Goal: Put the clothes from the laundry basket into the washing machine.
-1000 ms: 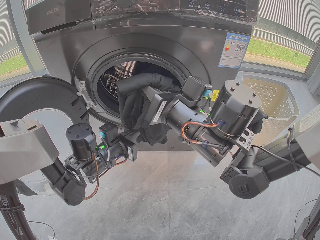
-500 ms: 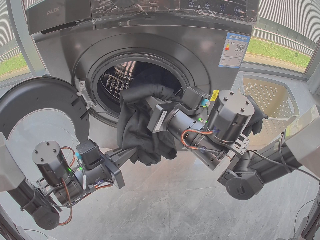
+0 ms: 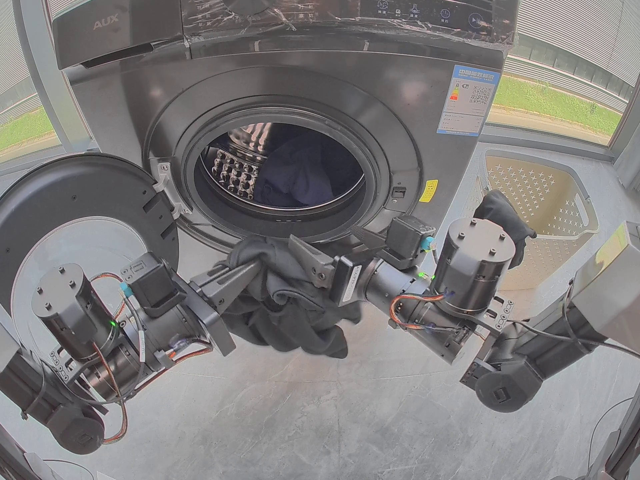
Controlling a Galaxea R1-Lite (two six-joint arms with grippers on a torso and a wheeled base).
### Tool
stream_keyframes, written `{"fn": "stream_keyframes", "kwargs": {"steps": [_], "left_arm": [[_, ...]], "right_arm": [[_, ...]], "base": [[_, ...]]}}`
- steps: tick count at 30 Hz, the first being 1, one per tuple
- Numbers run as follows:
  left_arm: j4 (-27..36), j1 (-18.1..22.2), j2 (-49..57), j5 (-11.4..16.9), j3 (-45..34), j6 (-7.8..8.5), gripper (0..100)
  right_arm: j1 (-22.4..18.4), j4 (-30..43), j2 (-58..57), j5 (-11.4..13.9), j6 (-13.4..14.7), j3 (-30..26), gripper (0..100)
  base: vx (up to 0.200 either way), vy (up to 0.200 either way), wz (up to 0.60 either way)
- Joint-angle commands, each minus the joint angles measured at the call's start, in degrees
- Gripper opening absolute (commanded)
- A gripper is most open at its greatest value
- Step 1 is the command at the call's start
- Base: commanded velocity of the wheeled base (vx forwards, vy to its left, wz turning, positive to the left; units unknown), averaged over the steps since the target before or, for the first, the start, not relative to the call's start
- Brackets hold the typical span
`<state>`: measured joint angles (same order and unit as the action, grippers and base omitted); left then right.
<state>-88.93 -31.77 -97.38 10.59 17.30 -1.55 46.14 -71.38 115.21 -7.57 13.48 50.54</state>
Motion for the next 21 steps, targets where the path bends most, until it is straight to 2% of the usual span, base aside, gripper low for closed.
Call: {"fn": "stream_keyframes", "kwargs": {"steps": [1,6,10,15,21], "left_arm": [[0.07,2.50,0.79,-0.31,2.48,-0.82,0],[0.07,4.70,0.44,-0.66,5.38,-2.85,0],[0.07,4.87,0.96,-0.66,6.17,-4.08,0],[0.07,4.70,1.14,-0.57,6.52,-4.16,0],[0.07,4.26,2.02,-0.40,6.70,-4.96,0]], "right_arm": [[-1.41,0.10,-3.15,0.01,-0.39,-4.93,100],[-2.90,-0.08,-3.94,0.01,-1.97,-7.92,100],[-2.81,-0.08,-3.86,0.10,-2.50,-9.41,100],[-1.93,-0.08,-3.15,0.28,-3.46,-10.64,100],[-0.88,-1.49,-0.69,0.36,-4.43,-9.32,100]], "base": [[0.000,0.000,0.00],[0.000,0.000,0.00],[0.000,0.000,0.00],[0.000,0.000,0.00],[0.000,0.000,0.00]]}}
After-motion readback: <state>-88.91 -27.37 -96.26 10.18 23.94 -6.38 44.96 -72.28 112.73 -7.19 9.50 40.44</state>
